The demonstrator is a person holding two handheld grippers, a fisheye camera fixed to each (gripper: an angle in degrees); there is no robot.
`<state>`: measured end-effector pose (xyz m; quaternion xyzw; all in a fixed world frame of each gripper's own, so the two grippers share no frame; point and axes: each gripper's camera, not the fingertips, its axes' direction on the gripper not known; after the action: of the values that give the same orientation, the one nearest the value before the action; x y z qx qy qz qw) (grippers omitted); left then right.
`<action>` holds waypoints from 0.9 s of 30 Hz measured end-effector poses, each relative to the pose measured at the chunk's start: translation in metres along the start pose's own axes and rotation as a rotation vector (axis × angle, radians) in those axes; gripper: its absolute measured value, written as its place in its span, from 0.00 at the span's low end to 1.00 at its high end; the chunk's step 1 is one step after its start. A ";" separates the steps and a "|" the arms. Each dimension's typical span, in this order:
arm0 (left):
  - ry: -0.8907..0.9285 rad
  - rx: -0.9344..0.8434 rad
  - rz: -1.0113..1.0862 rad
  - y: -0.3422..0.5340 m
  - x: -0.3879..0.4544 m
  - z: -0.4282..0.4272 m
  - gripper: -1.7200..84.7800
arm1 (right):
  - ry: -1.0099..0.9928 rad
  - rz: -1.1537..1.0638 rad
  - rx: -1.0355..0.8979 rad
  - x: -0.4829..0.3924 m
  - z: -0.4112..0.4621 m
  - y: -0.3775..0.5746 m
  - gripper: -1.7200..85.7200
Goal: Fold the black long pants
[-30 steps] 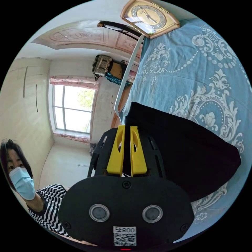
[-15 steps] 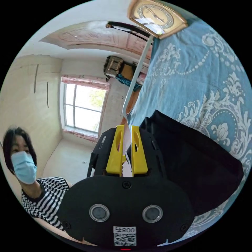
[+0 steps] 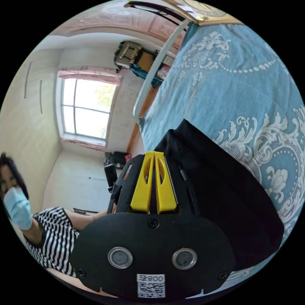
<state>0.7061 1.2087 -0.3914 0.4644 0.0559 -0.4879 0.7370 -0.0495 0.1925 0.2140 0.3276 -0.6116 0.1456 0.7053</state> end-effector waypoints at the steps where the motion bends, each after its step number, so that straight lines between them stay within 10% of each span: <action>1: 0.008 0.006 0.014 0.000 0.003 -0.003 0.02 | -0.027 -0.043 0.028 -0.006 -0.016 0.016 0.02; 9: -0.040 -0.056 0.041 -0.019 0.001 -0.006 0.02 | 0.215 0.214 0.231 0.049 -0.096 0.135 0.02; 27: 0.314 -0.290 -0.214 0.025 -0.031 -0.026 0.14 | -0.181 0.407 0.143 0.050 -0.073 0.261 0.12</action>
<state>0.7187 1.2513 -0.3739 0.4154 0.2882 -0.4719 0.7223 -0.1411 0.4237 0.3330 0.2584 -0.7140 0.2978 0.5786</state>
